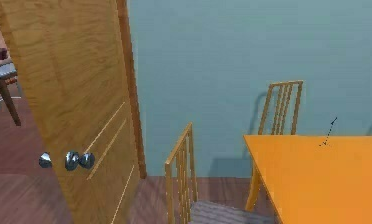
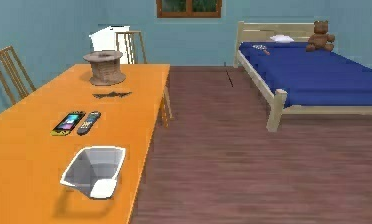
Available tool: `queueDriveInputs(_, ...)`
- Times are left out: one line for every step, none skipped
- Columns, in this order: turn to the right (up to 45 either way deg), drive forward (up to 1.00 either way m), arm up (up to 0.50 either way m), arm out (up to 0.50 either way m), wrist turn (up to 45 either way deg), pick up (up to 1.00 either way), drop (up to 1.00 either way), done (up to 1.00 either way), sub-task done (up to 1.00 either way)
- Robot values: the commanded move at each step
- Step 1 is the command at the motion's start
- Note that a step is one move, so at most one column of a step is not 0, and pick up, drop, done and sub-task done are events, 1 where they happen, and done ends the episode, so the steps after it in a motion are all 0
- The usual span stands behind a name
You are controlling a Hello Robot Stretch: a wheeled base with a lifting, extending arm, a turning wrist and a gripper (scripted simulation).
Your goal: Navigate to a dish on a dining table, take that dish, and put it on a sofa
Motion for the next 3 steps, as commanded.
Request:
queueDriveInputs(-21.0,0.0,0.0,0.0,0.0,0.0,0.0,0.0,0.0)
queueDriveInputs(0.0,0.0,0.5,0.0,0.0,0.0,0.0,0.0,0.0)
queueDriveInputs(0.0,0.0,0.38,0.0,0.0,0.0,0.0,0.0,0.0)
